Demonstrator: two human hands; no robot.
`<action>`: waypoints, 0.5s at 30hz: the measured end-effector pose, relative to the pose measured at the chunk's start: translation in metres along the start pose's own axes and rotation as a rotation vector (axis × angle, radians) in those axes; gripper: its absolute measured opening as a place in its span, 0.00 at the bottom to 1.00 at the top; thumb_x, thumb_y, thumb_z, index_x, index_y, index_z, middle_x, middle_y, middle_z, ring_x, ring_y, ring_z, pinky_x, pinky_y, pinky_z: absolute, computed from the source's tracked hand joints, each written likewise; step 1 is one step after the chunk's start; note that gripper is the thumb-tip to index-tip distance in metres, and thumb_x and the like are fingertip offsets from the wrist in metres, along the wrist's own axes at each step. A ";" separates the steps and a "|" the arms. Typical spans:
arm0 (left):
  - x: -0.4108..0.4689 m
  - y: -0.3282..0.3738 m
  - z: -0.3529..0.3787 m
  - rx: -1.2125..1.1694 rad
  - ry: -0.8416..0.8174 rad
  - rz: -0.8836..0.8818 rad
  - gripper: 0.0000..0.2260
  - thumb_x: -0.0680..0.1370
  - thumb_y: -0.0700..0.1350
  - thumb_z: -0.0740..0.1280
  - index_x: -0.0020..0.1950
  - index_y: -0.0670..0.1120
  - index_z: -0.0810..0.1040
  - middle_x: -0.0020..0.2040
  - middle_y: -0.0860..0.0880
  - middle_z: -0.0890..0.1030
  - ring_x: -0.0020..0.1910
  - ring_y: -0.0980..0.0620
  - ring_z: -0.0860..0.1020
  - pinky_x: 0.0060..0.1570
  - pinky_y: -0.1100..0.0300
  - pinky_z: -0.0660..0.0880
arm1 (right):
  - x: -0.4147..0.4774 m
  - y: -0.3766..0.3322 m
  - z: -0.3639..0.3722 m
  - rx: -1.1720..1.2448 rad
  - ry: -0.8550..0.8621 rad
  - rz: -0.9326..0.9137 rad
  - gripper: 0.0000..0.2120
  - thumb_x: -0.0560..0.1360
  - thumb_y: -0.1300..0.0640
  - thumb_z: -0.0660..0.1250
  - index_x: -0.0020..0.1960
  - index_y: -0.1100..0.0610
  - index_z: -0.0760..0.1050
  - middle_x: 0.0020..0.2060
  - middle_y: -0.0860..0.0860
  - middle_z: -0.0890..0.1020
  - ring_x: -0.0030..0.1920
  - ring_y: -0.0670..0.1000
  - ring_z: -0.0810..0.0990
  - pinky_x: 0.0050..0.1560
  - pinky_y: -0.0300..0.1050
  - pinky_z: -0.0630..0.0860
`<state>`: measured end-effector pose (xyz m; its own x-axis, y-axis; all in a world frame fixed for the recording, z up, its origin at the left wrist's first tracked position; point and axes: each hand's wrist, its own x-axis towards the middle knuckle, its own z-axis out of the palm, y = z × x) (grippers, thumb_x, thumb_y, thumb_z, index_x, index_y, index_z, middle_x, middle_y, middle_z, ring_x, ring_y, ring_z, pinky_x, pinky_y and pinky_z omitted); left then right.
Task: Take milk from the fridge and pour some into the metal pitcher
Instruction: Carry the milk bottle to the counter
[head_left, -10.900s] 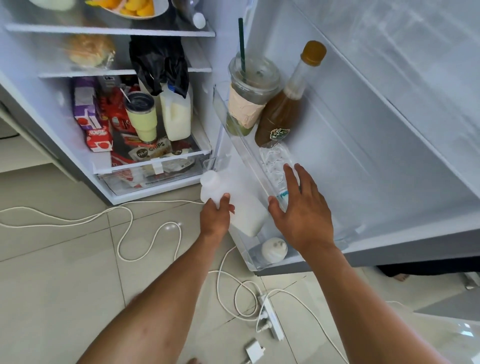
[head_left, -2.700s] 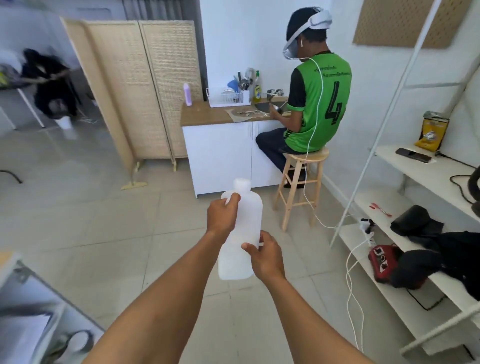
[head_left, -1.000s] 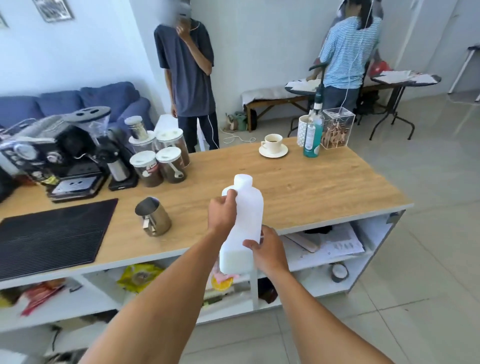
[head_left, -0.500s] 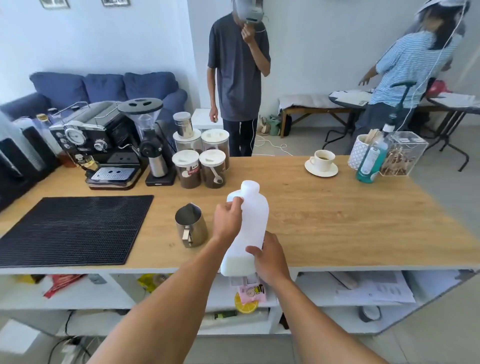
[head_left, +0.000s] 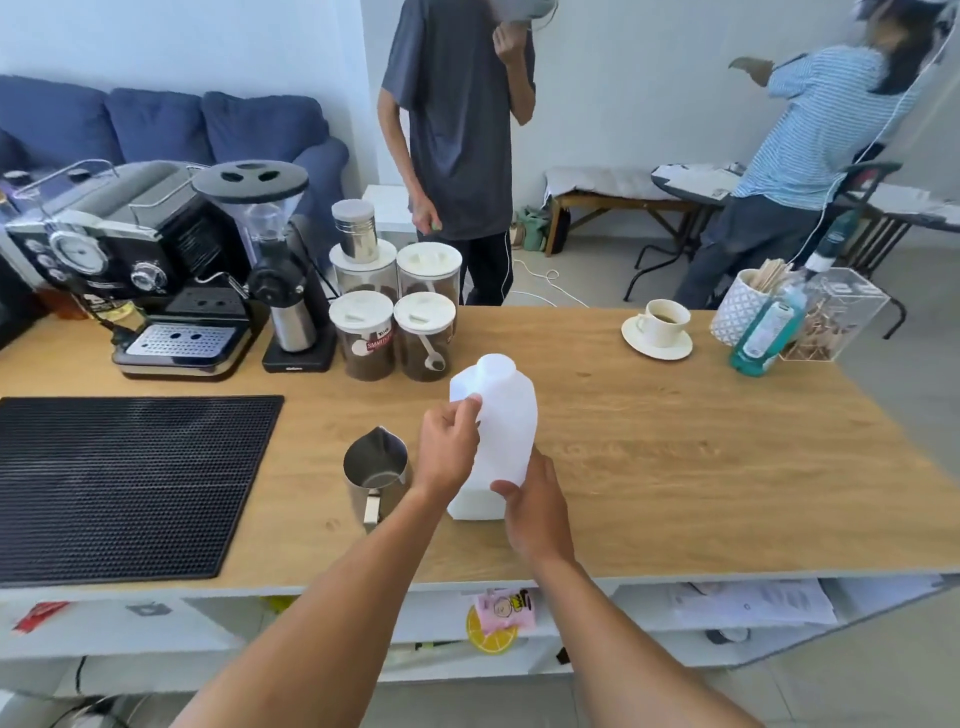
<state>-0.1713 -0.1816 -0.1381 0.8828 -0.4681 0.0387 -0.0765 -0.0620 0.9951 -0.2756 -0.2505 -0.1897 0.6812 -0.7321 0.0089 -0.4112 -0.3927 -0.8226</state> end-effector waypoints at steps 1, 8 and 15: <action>0.002 -0.003 0.000 0.006 0.004 0.014 0.22 0.74 0.58 0.59 0.26 0.48 0.59 0.26 0.47 0.62 0.29 0.49 0.62 0.34 0.52 0.62 | 0.003 0.001 0.003 -0.001 0.004 0.002 0.22 0.78 0.56 0.66 0.70 0.49 0.67 0.60 0.47 0.73 0.58 0.50 0.75 0.51 0.43 0.72; 0.003 -0.024 0.003 0.044 0.041 0.023 0.31 0.73 0.71 0.58 0.27 0.44 0.63 0.24 0.51 0.65 0.28 0.51 0.66 0.34 0.53 0.66 | 0.012 0.021 -0.007 0.065 -0.081 -0.102 0.15 0.82 0.49 0.57 0.68 0.45 0.70 0.59 0.43 0.77 0.59 0.46 0.76 0.57 0.46 0.74; 0.005 -0.028 0.001 0.071 0.031 0.064 0.40 0.69 0.79 0.54 0.28 0.39 0.60 0.25 0.47 0.64 0.28 0.49 0.64 0.33 0.54 0.65 | 0.047 -0.010 -0.044 0.027 0.177 -0.196 0.17 0.82 0.45 0.53 0.55 0.53 0.77 0.42 0.46 0.81 0.44 0.50 0.79 0.43 0.43 0.71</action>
<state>-0.1654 -0.1835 -0.1655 0.8890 -0.4453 0.1064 -0.1654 -0.0956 0.9816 -0.2659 -0.3058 -0.1564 0.6291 -0.7300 0.2671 -0.2639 -0.5238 -0.8099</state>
